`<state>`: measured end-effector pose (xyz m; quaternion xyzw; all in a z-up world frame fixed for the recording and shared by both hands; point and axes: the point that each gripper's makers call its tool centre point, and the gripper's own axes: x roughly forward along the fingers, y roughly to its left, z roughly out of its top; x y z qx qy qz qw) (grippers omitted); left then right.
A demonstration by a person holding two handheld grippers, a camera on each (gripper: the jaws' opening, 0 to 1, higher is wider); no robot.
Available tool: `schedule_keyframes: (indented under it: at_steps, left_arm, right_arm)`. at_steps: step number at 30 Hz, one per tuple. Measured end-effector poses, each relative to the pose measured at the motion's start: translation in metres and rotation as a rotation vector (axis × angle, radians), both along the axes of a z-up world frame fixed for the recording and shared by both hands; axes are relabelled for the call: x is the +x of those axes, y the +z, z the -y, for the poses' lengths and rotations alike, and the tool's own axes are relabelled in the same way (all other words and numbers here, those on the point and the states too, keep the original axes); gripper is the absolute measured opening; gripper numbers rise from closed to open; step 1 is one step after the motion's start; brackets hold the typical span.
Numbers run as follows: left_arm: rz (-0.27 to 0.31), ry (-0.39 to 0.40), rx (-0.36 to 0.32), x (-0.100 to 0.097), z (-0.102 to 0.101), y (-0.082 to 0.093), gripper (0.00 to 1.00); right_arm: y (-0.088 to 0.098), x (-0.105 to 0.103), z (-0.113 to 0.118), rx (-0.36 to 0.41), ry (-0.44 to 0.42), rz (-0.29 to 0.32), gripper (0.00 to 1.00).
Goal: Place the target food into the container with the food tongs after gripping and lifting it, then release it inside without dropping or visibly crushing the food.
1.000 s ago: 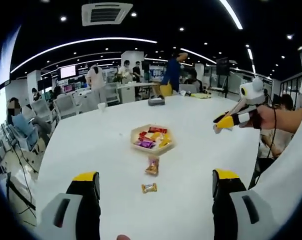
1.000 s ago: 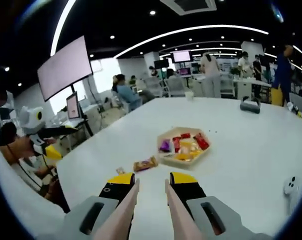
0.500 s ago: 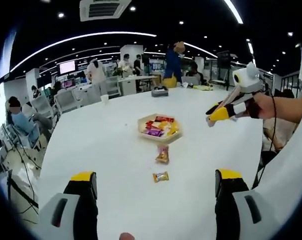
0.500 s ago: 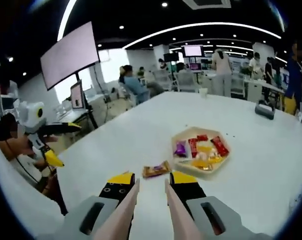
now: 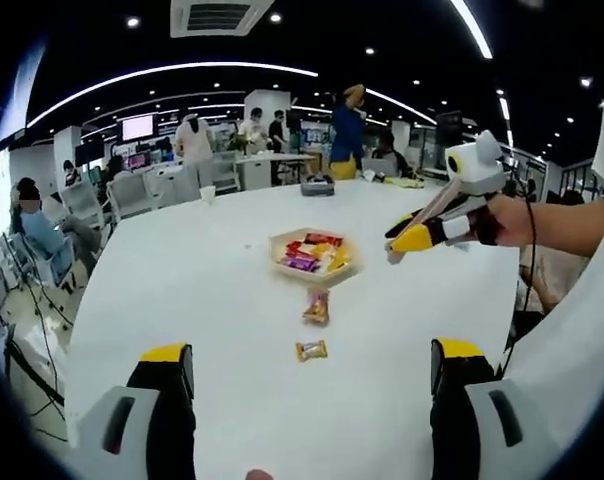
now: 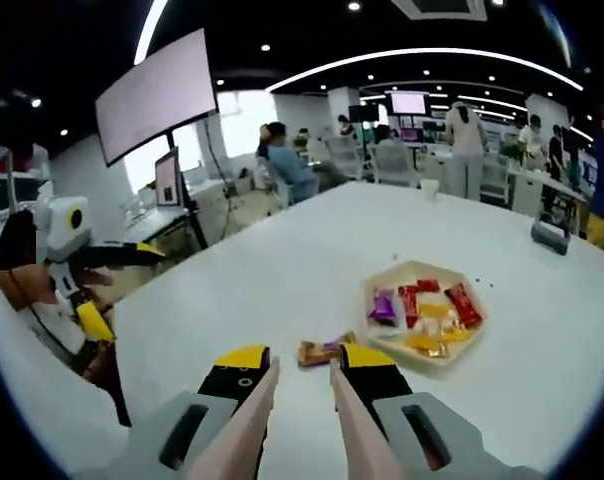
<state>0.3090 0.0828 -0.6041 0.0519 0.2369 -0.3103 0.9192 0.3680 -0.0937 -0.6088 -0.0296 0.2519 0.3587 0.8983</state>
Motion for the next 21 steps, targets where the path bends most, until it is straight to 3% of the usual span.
schedule_keyframes:
  at_steps: [4, 5, 6, 8, 9, 12, 15, 18, 21]
  left_arm:
    - [-0.020, -0.027, 0.007, -0.003, 0.002, -0.008, 0.99]
    - [-0.021, -0.051, 0.055, -0.010, 0.001, -0.009, 0.99]
    - [0.009, -0.055, 0.046, -0.012, 0.001, -0.002, 0.99]
    - [0.009, -0.044, 0.039, -0.010, -0.003, -0.004, 0.99]
    - [-0.020, -0.016, 0.048, -0.009, -0.008, -0.008, 0.99]
    - [-0.010, -0.042, 0.000, -0.011, 0.001, -0.005, 0.99]
    - [-0.021, -0.069, 0.066, -0.014, 0.000, -0.014, 0.99]
    - [-0.007, -0.057, 0.030, -0.014, 0.000, -0.007, 0.99]
    - [-0.025, -0.012, 0.037, -0.013, -0.007, -0.008, 0.99]
  right_arm:
    - [-0.007, -0.001, -0.011, 0.005, 0.016, -0.005, 0.27]
    - [-0.009, 0.000, -0.014, 0.001, 0.022, -0.008, 0.27]
    - [-0.012, -0.001, -0.018, 0.001, 0.030, -0.015, 0.27]
    - [-0.017, -0.001, -0.021, -0.015, 0.046, -0.023, 0.27]
    - [-0.017, -0.003, -0.024, -0.018, 0.059, -0.030, 0.27]
    - [-0.022, -0.004, -0.028, -0.047, 0.093, -0.020, 0.27]
    - [-0.023, -0.005, -0.027, -0.047, 0.093, -0.024, 0.27]
    - [-0.023, -0.006, -0.029, -0.041, 0.095, -0.031, 0.27]
    - [-0.027, -0.009, -0.032, -0.042, 0.106, -0.051, 0.27]
